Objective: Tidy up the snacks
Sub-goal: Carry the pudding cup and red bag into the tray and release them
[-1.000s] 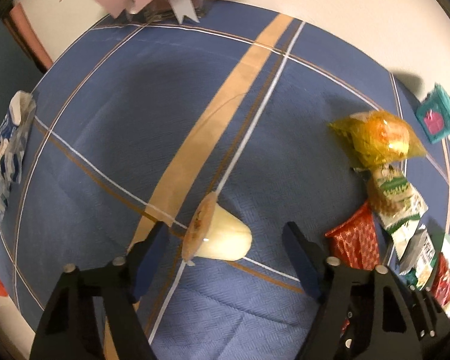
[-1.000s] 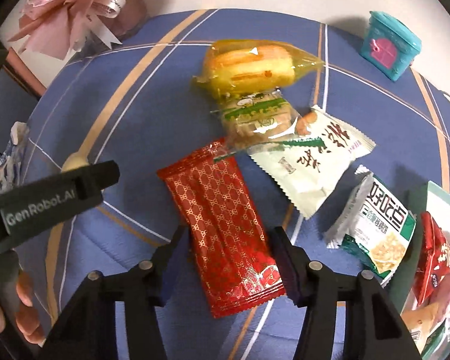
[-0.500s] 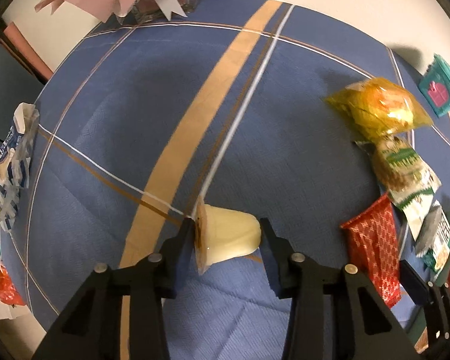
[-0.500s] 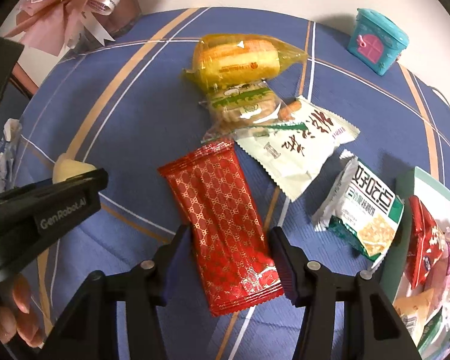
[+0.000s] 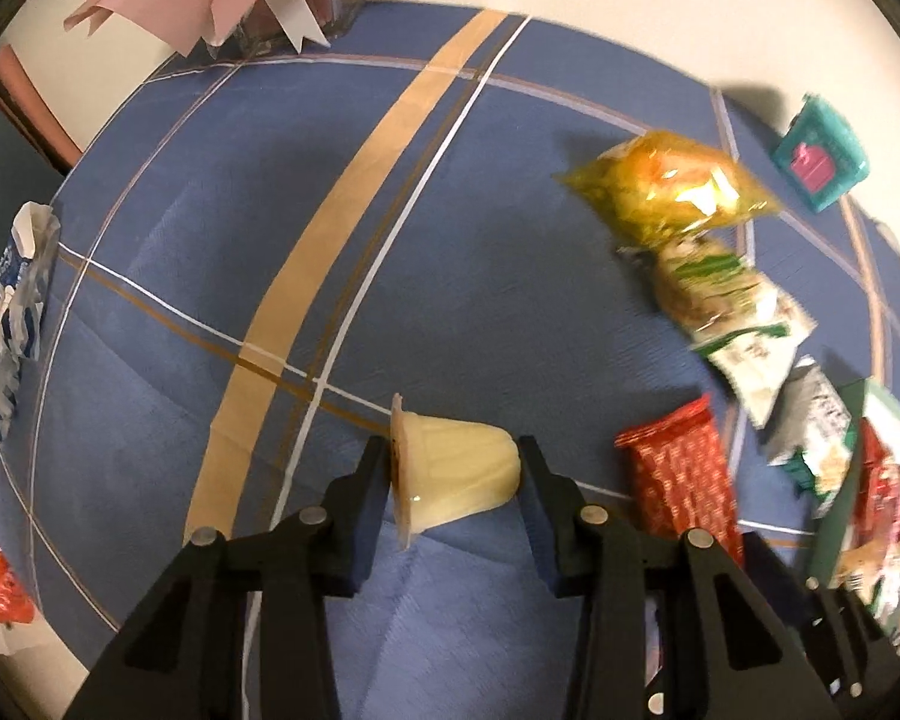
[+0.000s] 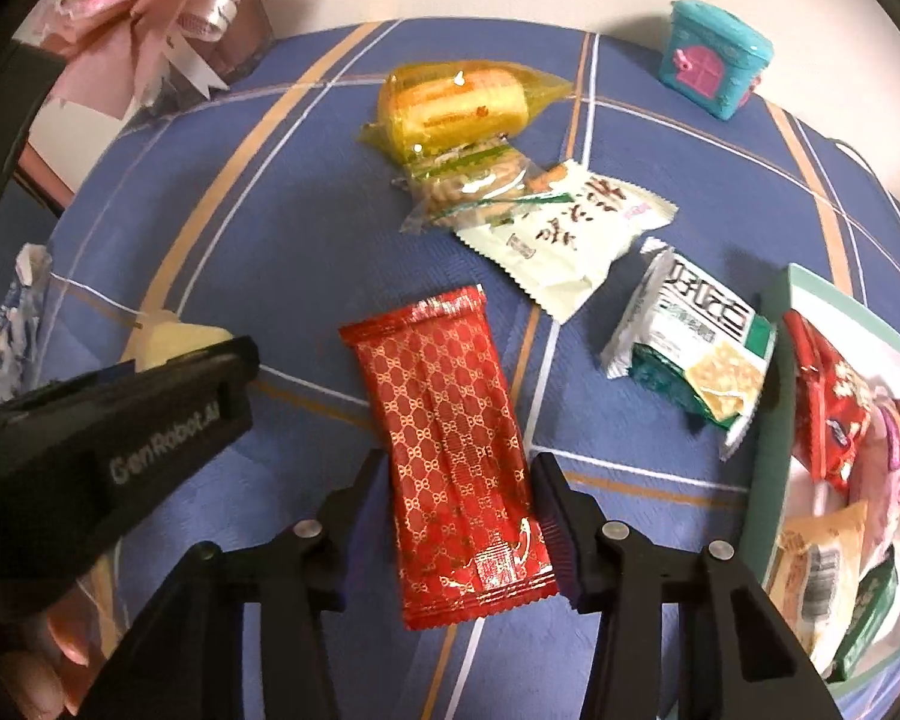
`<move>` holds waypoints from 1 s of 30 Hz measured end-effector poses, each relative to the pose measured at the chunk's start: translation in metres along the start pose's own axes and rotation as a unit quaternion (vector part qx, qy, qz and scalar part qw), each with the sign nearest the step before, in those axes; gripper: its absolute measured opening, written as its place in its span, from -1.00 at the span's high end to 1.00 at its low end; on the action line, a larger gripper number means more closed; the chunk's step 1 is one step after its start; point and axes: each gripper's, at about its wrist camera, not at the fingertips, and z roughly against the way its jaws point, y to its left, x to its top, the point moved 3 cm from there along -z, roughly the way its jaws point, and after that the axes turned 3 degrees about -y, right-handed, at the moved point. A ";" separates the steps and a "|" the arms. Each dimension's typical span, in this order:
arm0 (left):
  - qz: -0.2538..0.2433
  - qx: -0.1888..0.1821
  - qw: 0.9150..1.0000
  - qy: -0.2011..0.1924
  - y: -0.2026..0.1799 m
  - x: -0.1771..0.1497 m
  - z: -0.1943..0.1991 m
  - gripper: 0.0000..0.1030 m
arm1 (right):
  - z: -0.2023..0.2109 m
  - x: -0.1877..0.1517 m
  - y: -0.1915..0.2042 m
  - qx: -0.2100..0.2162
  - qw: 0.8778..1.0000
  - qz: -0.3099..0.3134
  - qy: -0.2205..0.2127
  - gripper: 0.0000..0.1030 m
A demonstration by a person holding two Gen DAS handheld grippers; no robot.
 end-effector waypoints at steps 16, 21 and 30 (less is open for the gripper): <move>0.035 -0.078 0.995 -0.043 -0.013 -0.001 0.059 0.16 | 0.053 -0.008 -0.016 0.043 0.998 -0.043 -0.030 0.15; 0.047 -0.093 0.994 -0.035 -0.012 -0.002 0.055 0.16 | 0.055 -0.011 -0.029 0.048 0.997 -0.059 -0.033 0.15; 0.025 -0.105 0.993 -0.048 -0.033 -0.003 0.068 0.16 | 0.079 -0.003 -0.063 0.037 0.992 -0.098 -0.069 0.15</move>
